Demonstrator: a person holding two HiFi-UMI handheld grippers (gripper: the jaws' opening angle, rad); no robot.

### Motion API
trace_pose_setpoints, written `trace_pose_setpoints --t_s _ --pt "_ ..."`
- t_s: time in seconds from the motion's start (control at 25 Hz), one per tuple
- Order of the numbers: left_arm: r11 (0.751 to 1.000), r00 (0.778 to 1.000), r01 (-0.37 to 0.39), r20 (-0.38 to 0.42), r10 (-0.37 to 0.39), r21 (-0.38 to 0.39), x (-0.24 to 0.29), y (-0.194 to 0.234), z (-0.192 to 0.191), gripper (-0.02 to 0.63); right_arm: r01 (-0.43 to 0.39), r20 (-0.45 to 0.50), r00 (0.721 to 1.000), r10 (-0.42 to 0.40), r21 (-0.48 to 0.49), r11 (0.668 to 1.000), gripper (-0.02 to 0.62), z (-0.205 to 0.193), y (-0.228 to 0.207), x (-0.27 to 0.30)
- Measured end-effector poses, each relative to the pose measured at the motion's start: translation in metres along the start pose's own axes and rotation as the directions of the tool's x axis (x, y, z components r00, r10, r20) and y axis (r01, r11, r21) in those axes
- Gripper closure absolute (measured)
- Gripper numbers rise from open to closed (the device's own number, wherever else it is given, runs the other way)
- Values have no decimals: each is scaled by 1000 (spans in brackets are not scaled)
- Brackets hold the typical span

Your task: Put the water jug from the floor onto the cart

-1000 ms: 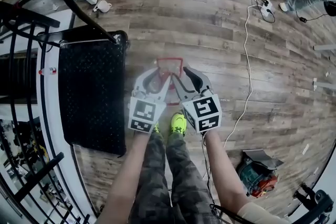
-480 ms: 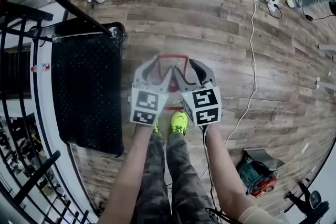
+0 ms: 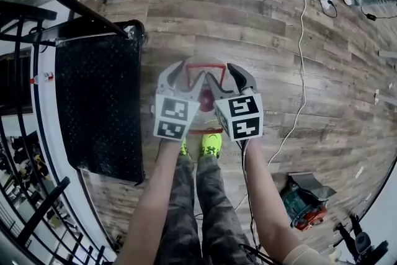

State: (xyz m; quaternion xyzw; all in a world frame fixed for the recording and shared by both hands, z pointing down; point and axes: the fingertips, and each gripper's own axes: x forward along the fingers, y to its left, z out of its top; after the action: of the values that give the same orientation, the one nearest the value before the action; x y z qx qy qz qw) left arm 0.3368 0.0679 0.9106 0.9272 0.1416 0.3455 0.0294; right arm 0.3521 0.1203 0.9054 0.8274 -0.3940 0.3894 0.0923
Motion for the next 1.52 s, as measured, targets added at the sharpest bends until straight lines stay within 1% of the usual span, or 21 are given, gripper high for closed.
trace_pose_setpoints --t_s 0.2,0.4,0.44,0.48,0.52,0.56,0.6,0.68,0.76,0.84,0.88,1.08,1.16,1.32,1.52 --pt "1000 1000 20 -8 -20 -4 11 1 -9 408 10 -31 999 -10 12 1000 380 -10 -6 14" --pt "999 999 42 -16 -42 6 20 5 -10 408 10 -44 999 -11 -9 1000 384 -16 -10 28" --pt "999 999 47 -20 -47 8 21 4 -10 410 8 -50 999 -8 -7 1000 397 -17 -9 29" --pt "998 998 55 -23 -55 3 22 2 -11 410 6 -55 998 -6 -8 1000 424 -19 -8 30" --pt "998 998 65 -26 -65 -8 23 1 -13 411 6 -57 998 -7 -14 1000 476 -20 -8 30" --pt "997 997 75 -28 -75 -20 24 -1 -14 411 6 -54 999 -7 -21 1000 513 -21 -7 31" --pt "996 996 80 -28 -81 -29 24 -1 -14 411 5 -47 999 -6 -22 1000 532 -20 -6 32" --pt "997 997 76 -20 -76 -35 23 -1 -14 424 4 -26 1000 -4 -8 1000 548 -17 -4 31" --pt "998 999 54 -7 -54 -34 18 0 -14 444 -4 -13 1000 4 2 1000 555 -15 0 28" --pt "999 999 37 2 -37 -29 14 0 -14 498 -13 -6 1000 13 9 1000 559 -16 3 24" --pt "999 999 35 4 -35 -23 12 0 -13 511 -15 -2 1000 15 17 1000 561 -16 3 22" --pt "999 999 40 23 -40 7 1 -11 -9 522 -16 20 1000 14 73 997 575 -17 3 7" --pt "999 999 35 24 -36 25 -5 -16 -10 531 -17 27 1000 15 78 997 577 -18 4 1" --pt "999 999 25 29 -26 37 -20 -25 -11 541 -20 37 999 18 66 998 577 -15 10 -13" --pt "1000 999 21 30 -22 21 -36 -38 -9 548 -21 36 999 20 27 999 577 -10 15 -32"
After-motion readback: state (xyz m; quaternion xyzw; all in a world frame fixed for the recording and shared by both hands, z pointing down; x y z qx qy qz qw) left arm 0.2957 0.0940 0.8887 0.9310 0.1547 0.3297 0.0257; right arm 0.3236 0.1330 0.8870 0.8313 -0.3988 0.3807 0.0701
